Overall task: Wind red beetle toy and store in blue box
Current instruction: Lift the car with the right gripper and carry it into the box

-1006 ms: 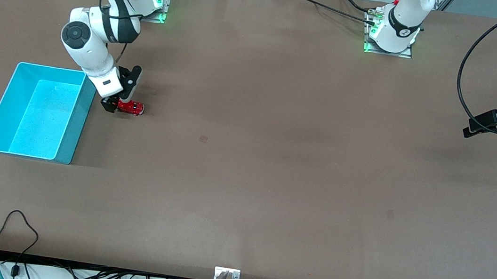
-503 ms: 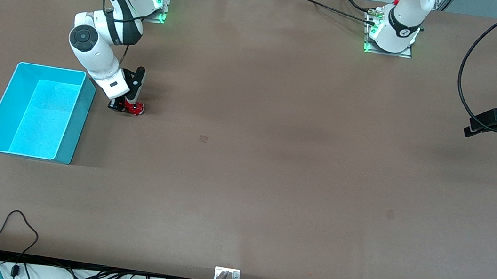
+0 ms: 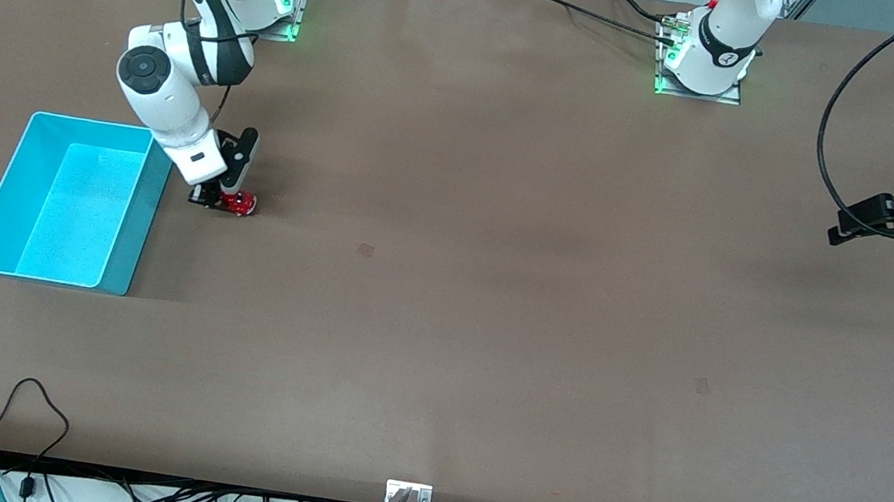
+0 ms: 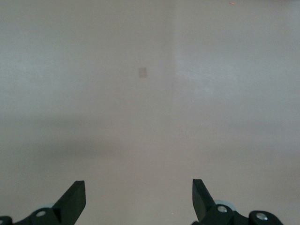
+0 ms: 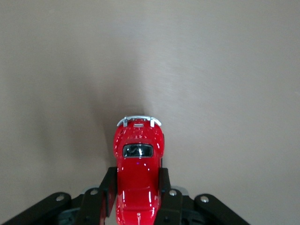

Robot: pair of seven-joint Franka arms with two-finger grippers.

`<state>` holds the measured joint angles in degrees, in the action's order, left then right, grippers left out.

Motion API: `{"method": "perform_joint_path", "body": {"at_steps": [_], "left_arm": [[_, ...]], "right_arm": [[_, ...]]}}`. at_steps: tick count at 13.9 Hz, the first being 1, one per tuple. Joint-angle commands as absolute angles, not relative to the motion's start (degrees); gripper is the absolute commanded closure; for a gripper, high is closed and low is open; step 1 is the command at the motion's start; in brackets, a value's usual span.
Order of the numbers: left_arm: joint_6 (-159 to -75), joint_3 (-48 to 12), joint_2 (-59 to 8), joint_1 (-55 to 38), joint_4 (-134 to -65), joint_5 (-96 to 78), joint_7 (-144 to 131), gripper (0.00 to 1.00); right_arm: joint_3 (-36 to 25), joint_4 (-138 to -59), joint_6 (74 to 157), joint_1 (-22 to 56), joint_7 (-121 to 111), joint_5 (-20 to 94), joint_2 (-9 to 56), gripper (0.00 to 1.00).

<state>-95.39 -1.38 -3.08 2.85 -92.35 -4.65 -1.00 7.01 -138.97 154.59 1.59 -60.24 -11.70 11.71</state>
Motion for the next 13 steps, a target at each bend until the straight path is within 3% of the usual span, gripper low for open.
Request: {"method": "perform_joint_path", "body": {"at_steps": [1, 3, 7, 13], "left_arm": [[-94.57, 0.62, -2.9, 0.44, -91.58, -3.17, -1.93, 0.0], [-94.57, 0.27, -2.73, 2.1, -92.11, -3.16, -1.85, 0.0], [-94.22, 0.0, -2.2, 2.37, -92.46, -3.16, -1.85, 0.0], [-94.31, 0.0, -2.11, 2.46, -92.64, -3.16, -1.85, 0.0]], "right_arm": [[7.29, -126.35, 137.79, 1.23, -54.51, -7.05, 10.46, 1.0], [6.16, -120.34, 132.29, 0.18, -51.87, -5.55, 10.37, 1.0], [-1.82, -116.47, 131.06, -1.93, -40.47, -2.12, 10.37, 1.0], [-10.8, -117.24, 128.84, -2.37, -16.47, -2.37, 13.52, 1.0]]}}
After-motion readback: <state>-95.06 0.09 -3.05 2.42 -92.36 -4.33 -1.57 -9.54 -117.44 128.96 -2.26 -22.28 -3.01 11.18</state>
